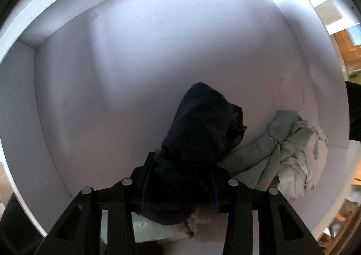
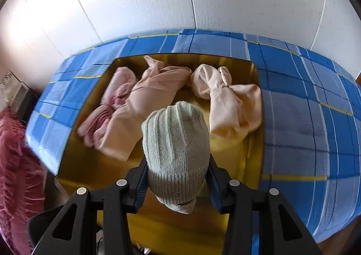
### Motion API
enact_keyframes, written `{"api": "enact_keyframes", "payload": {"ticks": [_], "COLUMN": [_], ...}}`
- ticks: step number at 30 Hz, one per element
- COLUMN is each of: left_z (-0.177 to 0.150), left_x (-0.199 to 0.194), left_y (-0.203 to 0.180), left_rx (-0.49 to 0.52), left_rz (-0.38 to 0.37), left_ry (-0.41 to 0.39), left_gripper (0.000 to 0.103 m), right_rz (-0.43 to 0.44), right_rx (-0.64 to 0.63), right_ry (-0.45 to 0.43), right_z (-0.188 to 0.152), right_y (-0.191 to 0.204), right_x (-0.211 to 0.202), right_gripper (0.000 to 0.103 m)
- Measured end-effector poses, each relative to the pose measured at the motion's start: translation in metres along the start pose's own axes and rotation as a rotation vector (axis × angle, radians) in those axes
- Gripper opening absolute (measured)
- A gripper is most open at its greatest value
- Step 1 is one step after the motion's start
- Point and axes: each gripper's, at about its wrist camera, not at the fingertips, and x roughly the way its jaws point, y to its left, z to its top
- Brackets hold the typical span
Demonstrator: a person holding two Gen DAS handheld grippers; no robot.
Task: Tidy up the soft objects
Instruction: 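Carry the cream knit beanie with the right tool over the red box, then open the right tool to drop the beanie into the box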
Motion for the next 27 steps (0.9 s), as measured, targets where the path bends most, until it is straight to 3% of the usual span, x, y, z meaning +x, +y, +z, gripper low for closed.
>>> {"api": "enact_keyframes", "payload": {"ticks": [8,14,27], "left_z": [-0.001,-0.003,0.001], "left_x": [0.004,0.008,0.005], "left_y": [0.007,0.008,0.001], "left_rx": [-0.006,-0.009,-0.002], "left_rz": [-0.012,-0.010,0.012], "left_ry": [0.003,0.004,0.013], "left_gripper": [0.042,0.042,0.042], "right_rz": [-0.049,-0.079,-0.012], "right_rx": [0.026,0.002,0.043], "right_ry": [0.013,0.003,-0.178], "right_z": [0.022,0.034,0.014], "right_y": [-0.002,-0.001,-0.018], "right_x": [0.038,0.043,-0.028], "right_gripper": [0.048,0.048,0.049]}}
